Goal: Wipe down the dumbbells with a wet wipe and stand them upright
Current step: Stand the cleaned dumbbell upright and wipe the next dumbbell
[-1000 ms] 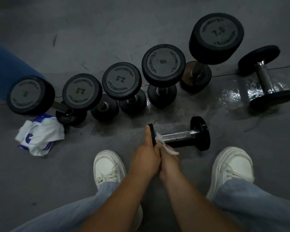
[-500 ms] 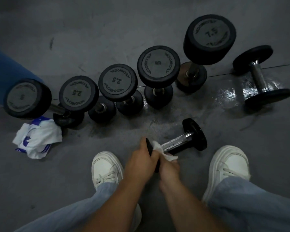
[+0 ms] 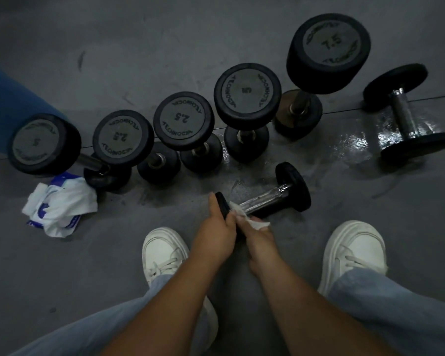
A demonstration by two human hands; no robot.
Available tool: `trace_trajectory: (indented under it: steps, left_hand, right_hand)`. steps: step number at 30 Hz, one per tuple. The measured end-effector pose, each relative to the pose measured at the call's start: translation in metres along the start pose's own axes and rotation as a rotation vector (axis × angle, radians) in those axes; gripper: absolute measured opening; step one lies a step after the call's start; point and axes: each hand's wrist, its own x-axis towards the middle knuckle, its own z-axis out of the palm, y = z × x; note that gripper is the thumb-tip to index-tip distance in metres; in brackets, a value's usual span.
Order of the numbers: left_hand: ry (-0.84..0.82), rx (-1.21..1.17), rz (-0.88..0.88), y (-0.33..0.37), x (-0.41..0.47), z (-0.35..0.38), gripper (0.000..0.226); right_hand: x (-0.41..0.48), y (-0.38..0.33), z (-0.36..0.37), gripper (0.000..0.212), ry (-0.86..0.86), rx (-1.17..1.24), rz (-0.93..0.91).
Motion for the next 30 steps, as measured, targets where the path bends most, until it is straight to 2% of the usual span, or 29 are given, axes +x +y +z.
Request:
trace_trajectory:
  steps: [2,6,10,12,15,18,22,26,30]
  left_hand:
    - [-0.008,-0.025,0.015,-0.001,-0.002,0.001,0.071]
    - [-0.035,-0.074,0.008,-0.002,-0.012,0.009,0.08]
    - [-0.055,-0.015,0.026,-0.005,-0.008,0.005,0.055]
    - [-0.073,0.085,0.015,-0.008,-0.015,0.007,0.06]
    - [0.019,0.21,-0.012,-0.012,-0.026,0.013,0.069]
    - [0.117,0.223,-0.041,-0.009,-0.031,0.02,0.074]
    - [0.132,0.195,0.007,-0.005,-0.027,0.021,0.065]
    - [0.135,0.206,0.043,-0.006,-0.003,0.011,0.06]
    - [0.132,0.11,0.068,-0.007,-0.014,0.016,0.066]
  right_hand:
    - [-0.001,0.0,0.002,0.028,0.009,0.008,0.017]
    - [0.005,-0.018,0.018,0.028,-0.103,0.068,0.037]
    - [-0.012,-0.015,0.016,0.022,0.045,0.069,0.056]
    - [-0.023,0.0,0.002,0.021,0.111,0.033,0.053]
    - [-0.032,0.011,-0.007,0.024,0.104,0.06,0.051]
    - [-0.031,0.007,-0.001,0.022,0.067,0.083,0.068]
    - [-0.016,-0.006,0.01,0.024,0.019,0.084,0.106]
    - [-0.018,0.003,0.008,0.031,0.027,0.022,0.038]
    - [-0.004,-0.012,0.023,0.018,-0.021,0.037,0.069]
